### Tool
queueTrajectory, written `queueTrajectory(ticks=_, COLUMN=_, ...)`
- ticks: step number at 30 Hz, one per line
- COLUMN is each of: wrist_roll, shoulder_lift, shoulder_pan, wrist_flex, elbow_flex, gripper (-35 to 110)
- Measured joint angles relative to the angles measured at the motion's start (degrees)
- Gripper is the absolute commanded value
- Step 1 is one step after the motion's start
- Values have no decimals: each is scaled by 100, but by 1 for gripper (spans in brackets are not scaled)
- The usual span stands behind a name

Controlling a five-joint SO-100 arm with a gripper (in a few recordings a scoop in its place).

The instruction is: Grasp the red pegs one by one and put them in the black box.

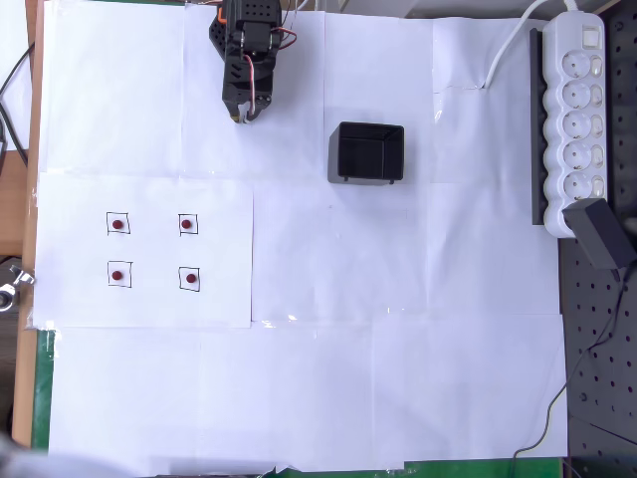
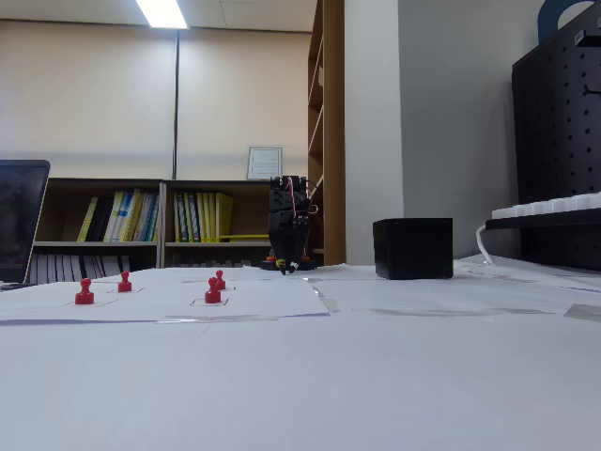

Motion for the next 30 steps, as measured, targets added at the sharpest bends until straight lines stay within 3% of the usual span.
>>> queueTrajectory(ticks=3, wrist_roll=554, shoulder_lift=202, shoulder_pan=176, wrist_flex=-457, elbow_flex=0, gripper=0)
queueTrajectory(ticks=8, wrist_roll=1063, shoulder_lift=1213, shoulder_pan=773, wrist_flex=-2259, elbow_flex=0, gripper=0)
queueTrajectory(ticks=20, wrist_roll=580, shoulder_lift=4289, shoulder_pan=1222, wrist_flex=-6645, elbow_flex=26, gripper=5)
queueTrajectory(ticks=30, wrist_roll=-26, shoulder_lift=6987, shoulder_pan=1160, wrist_flex=-9703, elbow_flex=26, gripper=10)
